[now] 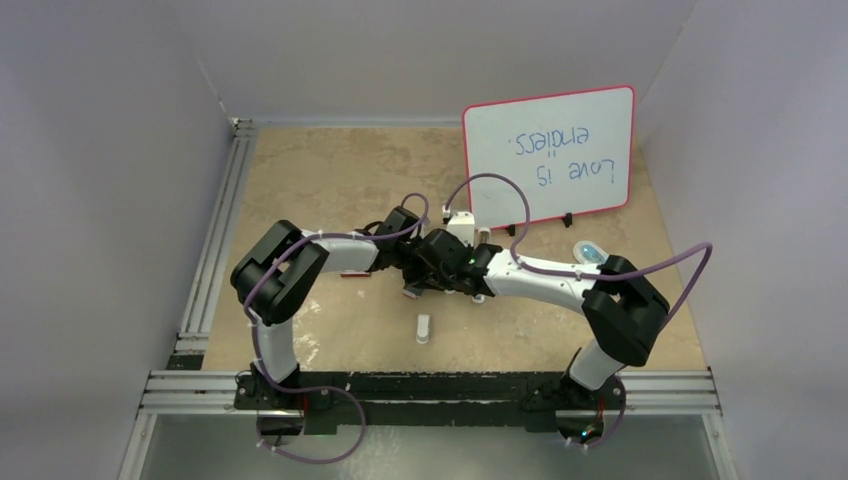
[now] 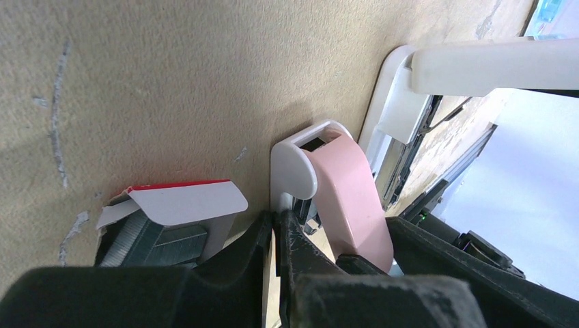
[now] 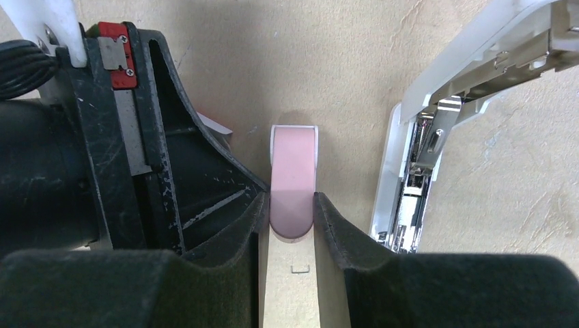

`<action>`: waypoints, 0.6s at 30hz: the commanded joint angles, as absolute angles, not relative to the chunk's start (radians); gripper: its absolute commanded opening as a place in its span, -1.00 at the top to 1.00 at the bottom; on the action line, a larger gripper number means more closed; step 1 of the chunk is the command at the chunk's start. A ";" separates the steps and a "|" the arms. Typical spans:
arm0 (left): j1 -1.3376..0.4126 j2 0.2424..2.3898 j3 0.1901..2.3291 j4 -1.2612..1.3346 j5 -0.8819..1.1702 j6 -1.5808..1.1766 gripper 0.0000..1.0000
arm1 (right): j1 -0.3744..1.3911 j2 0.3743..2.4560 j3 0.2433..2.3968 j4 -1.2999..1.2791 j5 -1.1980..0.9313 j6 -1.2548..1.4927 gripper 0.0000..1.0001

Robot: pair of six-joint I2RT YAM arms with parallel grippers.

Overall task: Load the staples into the stapler
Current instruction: Close the stapler at the center of the board.

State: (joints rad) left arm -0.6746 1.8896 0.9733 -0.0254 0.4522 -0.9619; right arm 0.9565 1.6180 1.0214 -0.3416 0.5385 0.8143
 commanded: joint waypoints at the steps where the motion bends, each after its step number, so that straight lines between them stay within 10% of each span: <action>1: -0.691 1.962 0.979 0.005 0.339 -0.960 0.92 | 0.970 1.619 1.008 -0.326 0.518 0.860 0.76; 18: -0.680 1.842 0.980 -0.046 0.358 -0.951 0.75 | 0.970 1.549 1.040 -0.364 0.523 0.878 -0.04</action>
State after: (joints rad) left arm -0.6750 1.8874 0.9737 -0.0189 0.4541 -0.9676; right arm 0.9619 1.6180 1.0058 -0.3580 0.5240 0.8516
